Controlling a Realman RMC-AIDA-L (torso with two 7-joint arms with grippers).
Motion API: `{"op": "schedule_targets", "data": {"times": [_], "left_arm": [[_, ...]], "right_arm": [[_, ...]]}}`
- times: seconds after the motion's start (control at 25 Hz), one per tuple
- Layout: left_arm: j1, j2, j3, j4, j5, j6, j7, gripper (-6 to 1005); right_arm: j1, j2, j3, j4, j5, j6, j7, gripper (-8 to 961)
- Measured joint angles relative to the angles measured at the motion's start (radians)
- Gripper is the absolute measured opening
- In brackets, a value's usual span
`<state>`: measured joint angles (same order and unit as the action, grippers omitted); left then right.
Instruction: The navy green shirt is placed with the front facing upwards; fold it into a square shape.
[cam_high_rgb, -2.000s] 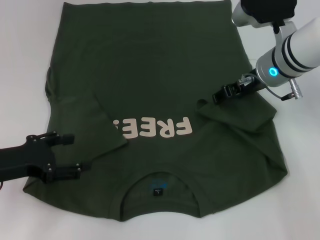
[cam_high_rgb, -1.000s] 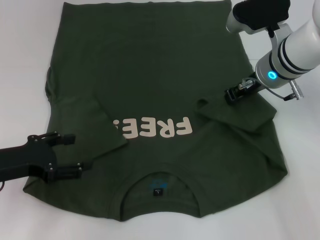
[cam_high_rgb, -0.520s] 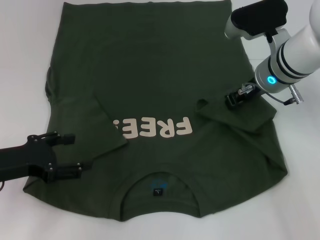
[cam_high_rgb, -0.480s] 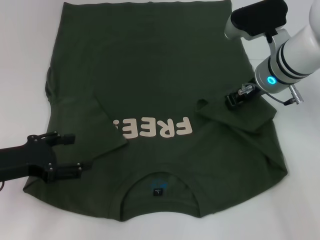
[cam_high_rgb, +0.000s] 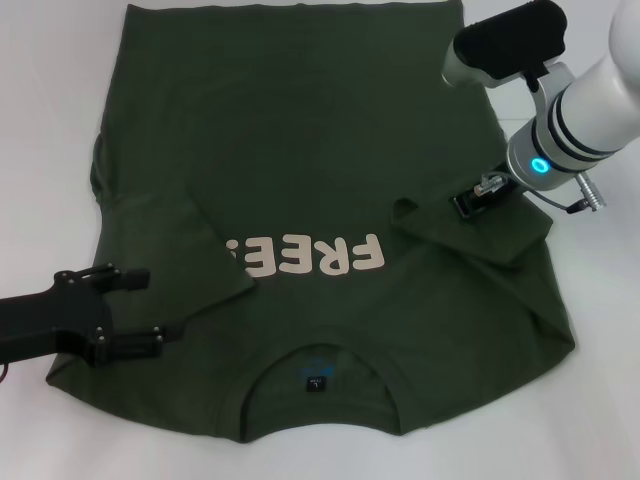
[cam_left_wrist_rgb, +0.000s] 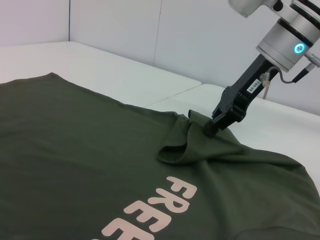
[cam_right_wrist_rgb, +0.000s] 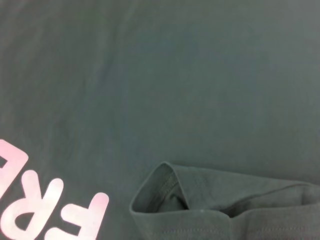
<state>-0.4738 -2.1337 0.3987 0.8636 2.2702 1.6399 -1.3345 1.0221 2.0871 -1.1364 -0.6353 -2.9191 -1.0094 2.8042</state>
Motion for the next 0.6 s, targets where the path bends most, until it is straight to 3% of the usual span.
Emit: {"op": "schedule_targets", "data": {"times": [0.2,0.6], "left_arm": [[-0.001,0.001,0.0,0.0,0.0,0.0,0.0,883],[-0.002,0.001,0.0,0.0,-0.002,0.0,-0.003,883]], "right_arm": [[0.0,0.0,-0.002,-0.009,0.0,-0.002,-0.002,50],[-0.014,0.0,0.011,-0.08,0.064,-0.052,-0.041,37]]}}
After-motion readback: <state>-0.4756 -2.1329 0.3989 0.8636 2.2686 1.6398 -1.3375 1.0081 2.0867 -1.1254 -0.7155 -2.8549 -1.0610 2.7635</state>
